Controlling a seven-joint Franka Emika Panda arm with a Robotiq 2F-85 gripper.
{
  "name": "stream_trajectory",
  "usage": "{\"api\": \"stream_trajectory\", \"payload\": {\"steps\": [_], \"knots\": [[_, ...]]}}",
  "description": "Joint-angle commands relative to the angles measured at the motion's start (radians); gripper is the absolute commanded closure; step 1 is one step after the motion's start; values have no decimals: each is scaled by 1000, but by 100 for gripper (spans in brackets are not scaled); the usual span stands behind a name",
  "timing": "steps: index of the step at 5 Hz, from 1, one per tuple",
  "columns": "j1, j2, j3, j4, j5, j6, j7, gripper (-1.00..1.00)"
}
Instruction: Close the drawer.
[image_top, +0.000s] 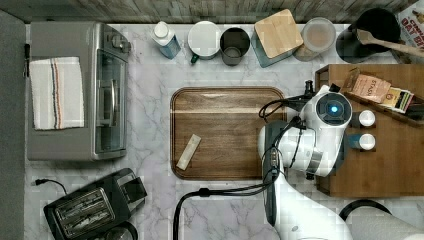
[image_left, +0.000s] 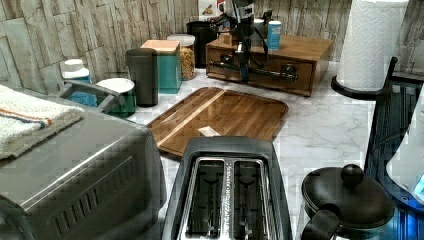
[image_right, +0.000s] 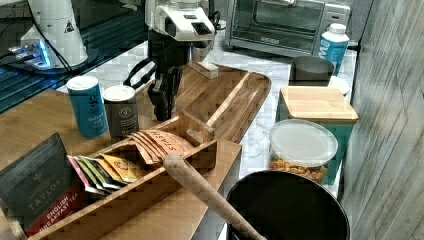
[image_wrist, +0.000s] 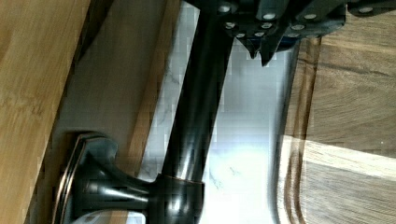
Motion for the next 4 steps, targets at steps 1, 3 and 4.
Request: {"api": "stream_trajectory", "payload": {"steps": [1, 3, 4], "knots": [[-104, -41, -141, 164, -39, 72, 41, 100], [-100, -41, -146, 164, -37, 72, 39, 100], [-95, -41, -151, 164, -35, 73, 38, 100]]}}
